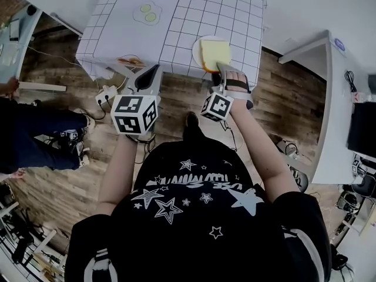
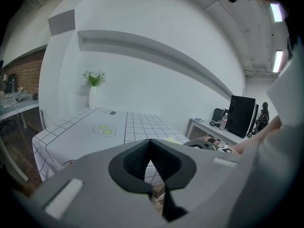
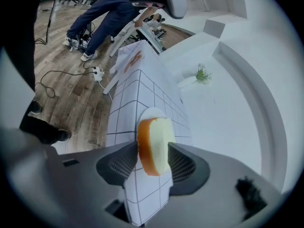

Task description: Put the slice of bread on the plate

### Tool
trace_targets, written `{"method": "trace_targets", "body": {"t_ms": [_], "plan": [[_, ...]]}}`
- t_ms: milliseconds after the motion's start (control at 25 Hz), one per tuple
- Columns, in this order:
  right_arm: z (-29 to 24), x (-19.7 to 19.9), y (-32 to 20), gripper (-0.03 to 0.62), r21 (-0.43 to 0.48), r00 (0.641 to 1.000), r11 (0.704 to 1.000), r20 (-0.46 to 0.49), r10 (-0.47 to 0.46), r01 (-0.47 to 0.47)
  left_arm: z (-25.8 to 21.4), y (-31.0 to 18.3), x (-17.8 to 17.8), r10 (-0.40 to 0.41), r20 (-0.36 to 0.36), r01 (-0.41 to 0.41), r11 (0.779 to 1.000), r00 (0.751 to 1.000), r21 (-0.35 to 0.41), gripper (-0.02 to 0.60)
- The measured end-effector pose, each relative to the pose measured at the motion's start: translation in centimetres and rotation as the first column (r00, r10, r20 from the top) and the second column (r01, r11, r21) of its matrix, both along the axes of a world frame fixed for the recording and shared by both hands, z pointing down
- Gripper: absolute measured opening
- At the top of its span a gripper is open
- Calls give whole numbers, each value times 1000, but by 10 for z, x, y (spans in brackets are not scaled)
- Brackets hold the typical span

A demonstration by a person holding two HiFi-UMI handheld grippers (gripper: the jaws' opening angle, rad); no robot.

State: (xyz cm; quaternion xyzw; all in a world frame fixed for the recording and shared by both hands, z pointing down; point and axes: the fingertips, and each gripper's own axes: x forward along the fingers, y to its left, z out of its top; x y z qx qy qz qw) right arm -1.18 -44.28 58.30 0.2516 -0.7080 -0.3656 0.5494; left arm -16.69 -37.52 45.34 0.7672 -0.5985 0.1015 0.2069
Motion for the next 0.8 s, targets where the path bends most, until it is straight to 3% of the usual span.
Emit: {"method": "trace_targets", "body": {"t_ms": [480,680,800], "plan": [[3,7,10,229,-42,998,998,45,41,-39,0,14,2,17,-5,-16,1000,1000,11,9],[-27,7,15,227,21,976,995,198,94,-100,-3,24,1,21,-17,-21,999,1000,26,9],[-48,7,20,225,15,940,987,309,147,-160,-4,35,0,29,-20,-28,999,999,31,9]]}}
